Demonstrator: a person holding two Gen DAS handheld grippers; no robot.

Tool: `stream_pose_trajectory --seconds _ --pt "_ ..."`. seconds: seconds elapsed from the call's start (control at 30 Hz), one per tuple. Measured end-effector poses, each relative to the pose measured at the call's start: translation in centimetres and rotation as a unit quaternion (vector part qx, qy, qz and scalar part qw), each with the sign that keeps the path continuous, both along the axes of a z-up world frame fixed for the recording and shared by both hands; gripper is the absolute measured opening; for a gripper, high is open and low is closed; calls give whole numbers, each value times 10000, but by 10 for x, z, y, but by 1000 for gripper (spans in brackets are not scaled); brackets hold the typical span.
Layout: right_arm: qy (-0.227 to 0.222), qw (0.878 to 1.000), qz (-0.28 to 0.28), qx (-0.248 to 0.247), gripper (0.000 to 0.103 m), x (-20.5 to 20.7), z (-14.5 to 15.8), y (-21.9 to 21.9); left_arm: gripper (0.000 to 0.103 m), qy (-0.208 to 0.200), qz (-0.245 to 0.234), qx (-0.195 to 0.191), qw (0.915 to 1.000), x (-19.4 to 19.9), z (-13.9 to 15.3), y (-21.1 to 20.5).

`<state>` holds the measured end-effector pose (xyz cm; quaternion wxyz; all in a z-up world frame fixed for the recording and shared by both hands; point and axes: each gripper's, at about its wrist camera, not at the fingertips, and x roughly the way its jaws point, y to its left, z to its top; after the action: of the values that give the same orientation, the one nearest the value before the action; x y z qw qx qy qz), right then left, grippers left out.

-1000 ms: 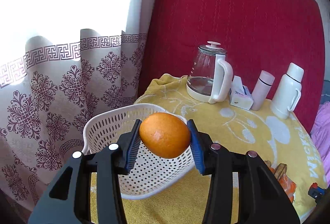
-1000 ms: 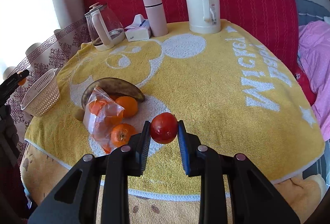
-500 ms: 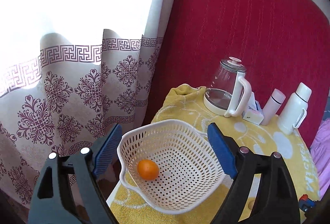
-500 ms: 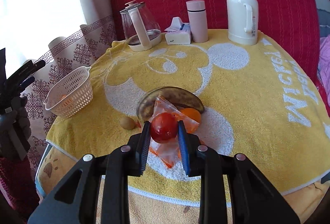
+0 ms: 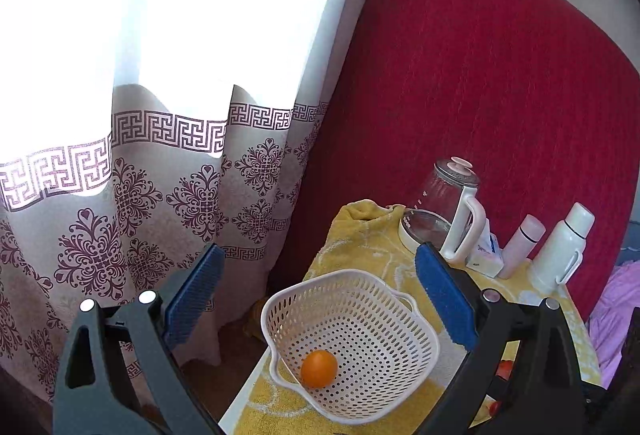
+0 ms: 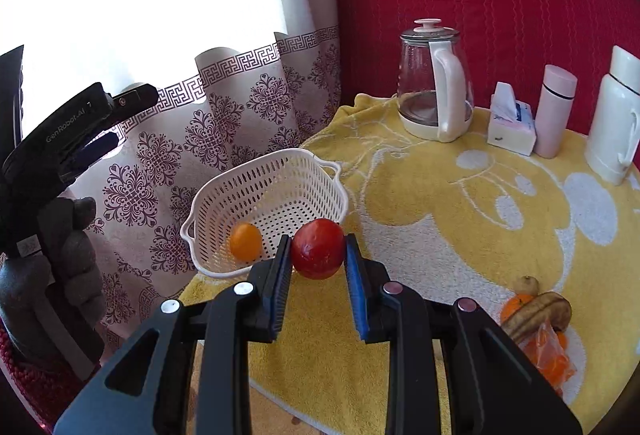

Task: Organize fruits
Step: 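Lower the tomato into the white basket and open the right tool, then move the right tool to the plastic bag of oranges and grasp it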

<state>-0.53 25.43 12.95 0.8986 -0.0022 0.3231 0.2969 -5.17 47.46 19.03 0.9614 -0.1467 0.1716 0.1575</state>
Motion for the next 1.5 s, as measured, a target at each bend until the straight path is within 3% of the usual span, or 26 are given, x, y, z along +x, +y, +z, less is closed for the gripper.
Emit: stream_pose_trajectory --seconds 0.27,0.4,0.5,0.73,1.1,1.23,1.5 --pt "372 9990 180 -189 27 33 -17 59 98 -136 57 -123 9998 -6 5 15" --pt "428 9988 119 -220 28 41 -23 67 98 -136 55 -149 9998 -4 5 16" --pt "443 9988 56 -196 36 40 -26 62 98 -140 46 -155 9998 -4 5 16" --pt "376 9989 -277 50 55 25 -29 31 98 -128 -17 -104 9999 -4 5 10" --pt "592 9950 -755 291 61 10 -44 -18 99 -69 -237 65 9997 1 4 -10" --pt "657 9916 -1042 387 69 7 -48 -44 99 -64 -246 38 9997 1 4 -12" --pt "523 9835 -1639 567 71 -5 -39 -100 100 -88 -284 43 9995 0 6 -17"
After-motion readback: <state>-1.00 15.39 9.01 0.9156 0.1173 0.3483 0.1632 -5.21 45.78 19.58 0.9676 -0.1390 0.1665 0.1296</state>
